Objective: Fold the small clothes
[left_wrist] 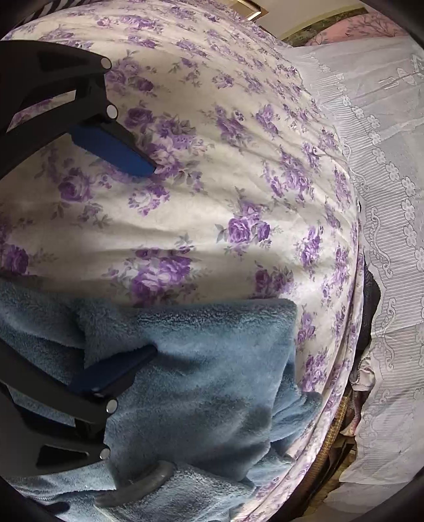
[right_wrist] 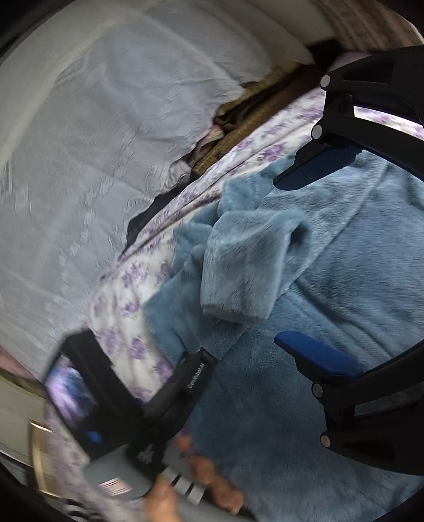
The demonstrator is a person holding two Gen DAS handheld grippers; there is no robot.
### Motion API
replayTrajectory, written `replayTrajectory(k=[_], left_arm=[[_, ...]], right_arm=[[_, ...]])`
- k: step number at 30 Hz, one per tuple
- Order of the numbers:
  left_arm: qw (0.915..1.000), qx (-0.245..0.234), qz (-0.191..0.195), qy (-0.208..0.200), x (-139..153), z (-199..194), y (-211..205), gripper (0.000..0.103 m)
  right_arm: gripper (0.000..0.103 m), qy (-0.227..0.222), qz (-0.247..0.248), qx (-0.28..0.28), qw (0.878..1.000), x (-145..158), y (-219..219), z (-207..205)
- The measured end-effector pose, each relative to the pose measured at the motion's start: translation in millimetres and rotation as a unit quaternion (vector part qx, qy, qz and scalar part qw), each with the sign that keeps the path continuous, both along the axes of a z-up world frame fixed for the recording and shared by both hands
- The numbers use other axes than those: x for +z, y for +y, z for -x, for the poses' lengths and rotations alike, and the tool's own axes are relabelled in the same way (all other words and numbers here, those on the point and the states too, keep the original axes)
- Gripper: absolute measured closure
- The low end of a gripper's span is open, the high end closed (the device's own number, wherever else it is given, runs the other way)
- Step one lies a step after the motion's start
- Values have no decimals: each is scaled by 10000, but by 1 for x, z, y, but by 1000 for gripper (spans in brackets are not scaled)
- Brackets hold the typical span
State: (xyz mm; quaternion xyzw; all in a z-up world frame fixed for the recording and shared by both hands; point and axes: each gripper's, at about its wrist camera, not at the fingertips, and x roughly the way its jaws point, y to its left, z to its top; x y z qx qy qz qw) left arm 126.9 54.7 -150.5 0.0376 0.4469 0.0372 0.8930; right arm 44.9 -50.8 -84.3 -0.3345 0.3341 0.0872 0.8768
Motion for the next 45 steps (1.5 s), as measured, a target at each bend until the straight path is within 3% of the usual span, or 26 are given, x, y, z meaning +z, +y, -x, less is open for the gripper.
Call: replayTrajectory(k=[1, 3, 5, 7, 9, 12, 13, 14, 16, 18, 21, 22, 25, 27, 30, 32, 33, 35, 39, 43, 45], left_arm=[[10000, 0, -3, -2, 0, -2, 3, 4], [10000, 1, 15, 3, 0, -3, 4, 4], [10000, 1, 11, 3, 0, -4, 4, 4], [10000, 3, 2, 0, 0, -3, 4, 4], [10000, 4, -6, -2, 0, -3, 3, 4], [10000, 3, -20, -4, 0, -3, 3, 4], [10000, 2, -32, -8, 0, -3, 2, 4], [10000, 0, -41, -14, 0, -2, 2, 4], [10000, 2, -44, -21, 0, -2, 2, 4], [10000, 18, -49, -49, 2, 0, 2, 4], [9997, 25, -72, -217, 16, 7, 3, 4], [9994, 18, -19, -331, 25, 10, 3, 4], [9972, -110, 412, -609, 52, 12, -1, 4], [9973, -293, 452, -504, 55, 3, -13, 4], [9984, -483, 0, -306, 38, -15, -43, 4], [9981, -502, -342, -110, 10, -27, -56, 4], [9980, -532, -333, 38, -1, -31, -57, 4], [9987, -472, 132, 125, 1, -33, -44, 4], [9969, -392, 647, 226, 0, -35, -27, 4], [9969, -450, 475, -446, 26, -8, -30, 4], [9969, -600, 269, -432, 23, -6, -40, 4]], right_arm=[[23, 32, 145, 34, 9999, -4, 4, -4], [70, 116, 358, 36, 9993, -11, 10, -13], [92, 269, 101, -93, 9995, -10, 3, -24], [91, 441, -833, -439, 9946, 7, -22, -35], [91, 502, -1689, -915, 9801, 18, -57, -45], [86, 674, -2778, -2253, 9314, 10, -141, -59], [85, 942, -3168, -2898, 8982, -9, -179, -64], [88, 1218, -3386, -3223, 8756, -24, -201, -65], [87, 1482, -4292, -3162, 8330, -37, -231, -55], [80, 1232, -4477, -3286, 8225, -25, -244, -42], [70, 812, -4268, -3089, 8460, 2, -235, -33], [70, 835, -4147, -2859, 8598, 13, -223, -35], [58, 969, -3942, -2432, 8810, 32, -194, -52], [52, 1139, -3772, -2210, 8921, 36, -168, -72], [52, 1357, -3630, -2156, 8963, 23, -142, -93], [52, 1439, -3538, -2277, 8957, -2, -134, -113], [52, 1452, -3420, -2395, 8970, -16, -134, -117], [52, 1342, -3383, -2461, 8983, -49, -138, -120], [55, 1080, -3391, -2426, 9025, -37, -140, -106], [48, 465, -3176, -2401, 9161, -9, -148, -61], [42, 676, -3034, -2504, 9169, -21, -153, -60]])
